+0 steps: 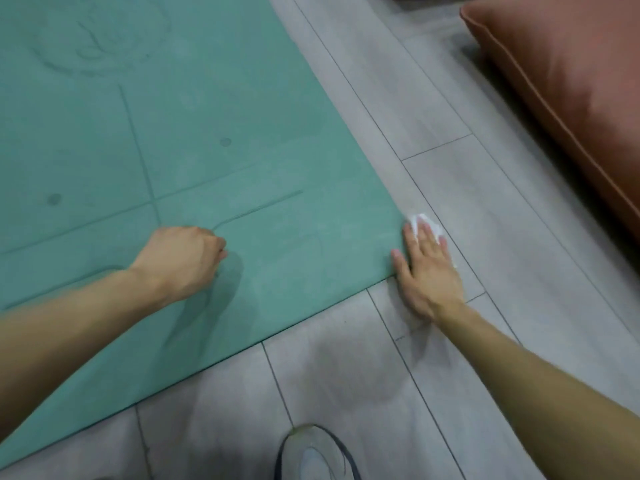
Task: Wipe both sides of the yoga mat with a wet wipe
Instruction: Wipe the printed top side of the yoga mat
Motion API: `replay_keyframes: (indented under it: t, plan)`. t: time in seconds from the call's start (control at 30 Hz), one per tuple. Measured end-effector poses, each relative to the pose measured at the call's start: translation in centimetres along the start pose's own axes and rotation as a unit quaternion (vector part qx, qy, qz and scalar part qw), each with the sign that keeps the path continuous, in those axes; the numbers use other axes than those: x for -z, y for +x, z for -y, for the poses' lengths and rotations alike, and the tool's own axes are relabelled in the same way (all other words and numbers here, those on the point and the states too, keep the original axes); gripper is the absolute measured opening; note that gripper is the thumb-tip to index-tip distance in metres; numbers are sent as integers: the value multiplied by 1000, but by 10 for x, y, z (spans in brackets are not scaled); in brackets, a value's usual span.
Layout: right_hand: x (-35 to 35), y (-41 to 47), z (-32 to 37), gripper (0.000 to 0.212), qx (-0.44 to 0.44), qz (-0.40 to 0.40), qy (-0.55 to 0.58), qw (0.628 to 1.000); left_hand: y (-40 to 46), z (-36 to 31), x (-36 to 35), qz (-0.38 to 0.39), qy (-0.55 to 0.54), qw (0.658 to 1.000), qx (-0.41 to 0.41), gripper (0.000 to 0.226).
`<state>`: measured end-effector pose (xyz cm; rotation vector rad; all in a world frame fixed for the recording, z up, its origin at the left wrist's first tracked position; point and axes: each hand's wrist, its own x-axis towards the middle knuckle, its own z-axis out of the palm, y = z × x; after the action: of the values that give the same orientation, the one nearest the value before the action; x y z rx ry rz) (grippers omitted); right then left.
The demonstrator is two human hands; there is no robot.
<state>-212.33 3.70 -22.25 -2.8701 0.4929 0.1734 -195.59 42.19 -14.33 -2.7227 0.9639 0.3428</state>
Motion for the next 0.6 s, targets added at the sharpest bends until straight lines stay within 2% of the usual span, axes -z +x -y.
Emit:
replay_keyframes:
  t: [0.07,0.1,0.13,0.2,0.27,0.33,0.37,0.43,0.6]
  plan:
    - [12,23,-2,76,-94,-37,59,993,-1,5,2,25,13,1000,5,23]
    - [15,33,16,74,-90,-54,76,992,-3,9,4,35,19,999,14,17]
    - [16,41,42,72,-49,-60,83,994,-5,15,6,43,24,998,27,14]
    - [11,56,109,68,113,-51,75,989,-10,30,11,58,26,996,62,25]
    - [-2,61,180,68,290,-15,38,956,-18,48,15,53,19,993,104,27]
    - [-18,62,239,69,413,12,5,910,-29,66,16,39,22,989,143,16]
    - [-27,62,263,69,457,23,-10,889,-36,74,15,29,25,986,162,13]
    - [-41,65,303,72,523,39,-32,851,-49,91,12,9,22,980,199,24]
    - [-69,68,382,76,624,87,-71,773,-76,125,2,3,-23,963,267,24]
